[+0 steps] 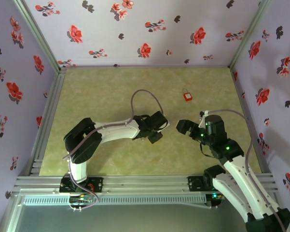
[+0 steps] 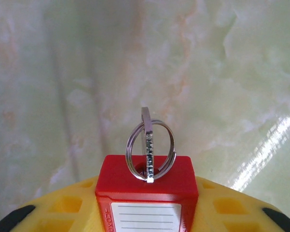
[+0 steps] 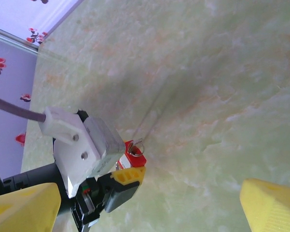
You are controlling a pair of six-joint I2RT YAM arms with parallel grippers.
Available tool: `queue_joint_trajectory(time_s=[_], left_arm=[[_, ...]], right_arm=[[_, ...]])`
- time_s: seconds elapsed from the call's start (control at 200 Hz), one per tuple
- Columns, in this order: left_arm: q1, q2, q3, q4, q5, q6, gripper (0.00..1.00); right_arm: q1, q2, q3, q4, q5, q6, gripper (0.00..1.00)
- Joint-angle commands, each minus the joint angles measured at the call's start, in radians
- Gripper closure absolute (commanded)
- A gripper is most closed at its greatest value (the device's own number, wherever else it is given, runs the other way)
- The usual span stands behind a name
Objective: Unlock with the key
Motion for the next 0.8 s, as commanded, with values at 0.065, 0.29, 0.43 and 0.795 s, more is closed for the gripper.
queue_joint_trajectory(time_s=[0.065, 0.29, 0.43, 0.795], left_arm=[[-0.031, -0.076, -0.050, -0.080, 0.077, 0.109, 0.57], [-0.033, -0.241, -0.139, -0.096, 0.124, 0.123, 0.31], [-0.019, -0.385, -0.166, -0.131, 0.102, 0.043, 0.24], [0.408, -0.963, -0.392, -0.059, 0.142, -0.493, 0.00]], right_arm=[[-0.017, 0.023, 0.069, -0.085, -0.024, -0.057, 0.03], [-0.031, 0.088, 0.130, -0.146, -0.074, -0.122, 0.01], [-0.033, 0.160, 0.154, -0.158, -0.154, -0.203, 0.01], [0.452, 0.628, 0.332, -0.198, 0.066, -0.796, 0.01]])
